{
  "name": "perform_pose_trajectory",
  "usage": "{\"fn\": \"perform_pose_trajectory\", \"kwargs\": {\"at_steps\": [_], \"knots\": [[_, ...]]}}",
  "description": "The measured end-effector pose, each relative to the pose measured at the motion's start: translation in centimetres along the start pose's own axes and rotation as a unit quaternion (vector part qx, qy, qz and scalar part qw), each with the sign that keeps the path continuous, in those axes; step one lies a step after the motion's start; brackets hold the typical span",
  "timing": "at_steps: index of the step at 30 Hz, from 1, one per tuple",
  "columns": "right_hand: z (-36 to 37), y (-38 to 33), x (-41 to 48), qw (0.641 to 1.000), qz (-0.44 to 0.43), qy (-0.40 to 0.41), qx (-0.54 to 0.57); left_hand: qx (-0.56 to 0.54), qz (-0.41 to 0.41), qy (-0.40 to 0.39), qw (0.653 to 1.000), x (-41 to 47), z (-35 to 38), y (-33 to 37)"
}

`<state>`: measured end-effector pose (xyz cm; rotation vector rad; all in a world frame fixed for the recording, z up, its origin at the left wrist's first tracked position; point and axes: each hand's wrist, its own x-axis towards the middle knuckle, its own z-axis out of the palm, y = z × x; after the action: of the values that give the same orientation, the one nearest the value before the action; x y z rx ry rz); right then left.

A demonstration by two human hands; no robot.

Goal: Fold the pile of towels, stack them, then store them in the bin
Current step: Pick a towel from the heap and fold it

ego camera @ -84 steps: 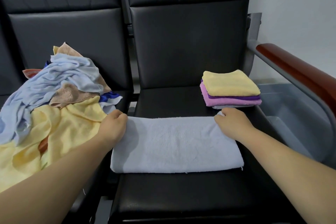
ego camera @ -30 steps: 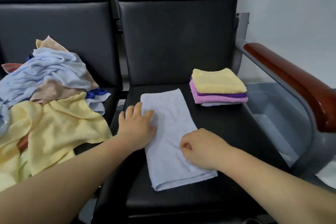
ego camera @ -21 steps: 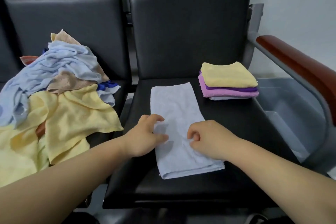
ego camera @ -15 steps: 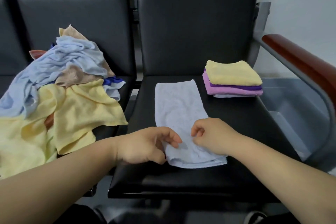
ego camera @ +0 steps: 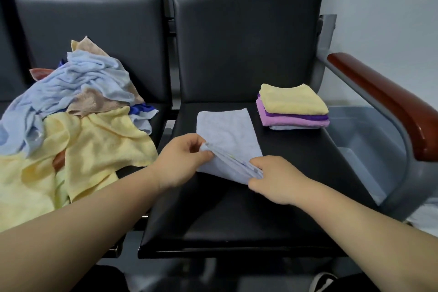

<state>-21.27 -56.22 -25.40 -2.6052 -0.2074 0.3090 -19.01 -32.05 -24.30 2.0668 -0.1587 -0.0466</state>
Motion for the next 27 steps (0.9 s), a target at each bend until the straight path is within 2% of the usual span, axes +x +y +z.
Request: {"fn": "perform_pose_trajectory", "kwargs": {"at_steps": [4, 6, 9, 11, 13, 15, 17, 20, 23, 27], "knots": [[-1.4, -0.3, 0.8, 0.994, 0.010, 0.091, 0.057, -0.071, -0.023, -0.011, 0.997, 0.4, -2.3, 0.6], [-2.0, -0.4, 0.9, 0.989, 0.012, 0.093, 0.110, -0.103, -0.055, -0.037, 0.992, 0.4, -3.1, 0.7], [-2.6, -0.5, 1.0, 0.978, 0.054, 0.033, 0.198, -0.124, -0.140, -0.106, 0.977, 0.0, -3.8, 0.9], [-2.7, -0.4, 0.9, 0.943, 0.105, -0.050, 0.311, -0.134, -0.204, -0.170, 0.955, -0.3, -4.3, 0.9], [-2.7, -0.2, 1.0, 0.911, 0.130, -0.108, 0.377, -0.139, -0.243, -0.200, 0.939, -0.3, -4.6, 0.6], [-2.8, 0.0, 1.4, 0.895, 0.132, -0.118, 0.408, -0.145, -0.252, -0.181, 0.940, 0.0, -4.6, 0.3], [-3.0, -0.2, 2.0, 0.894, 0.133, -0.096, 0.417, -0.146, -0.240, -0.132, 0.951, 0.9, -4.3, -0.2], [-2.9, -0.2, 3.4, 0.904, 0.135, -0.041, 0.403, -0.142, -0.208, -0.050, 0.966, 2.5, -3.6, -0.8], [-2.6, -0.1, 5.4, 0.933, 0.124, 0.037, 0.335, -0.121, -0.175, 0.020, 0.977, 4.2, -2.7, -1.4], [-2.0, -0.1, 7.8, 0.947, 0.116, 0.120, 0.274, -0.025, -0.121, 0.091, 0.988, 6.3, -1.7, -2.7]]}}
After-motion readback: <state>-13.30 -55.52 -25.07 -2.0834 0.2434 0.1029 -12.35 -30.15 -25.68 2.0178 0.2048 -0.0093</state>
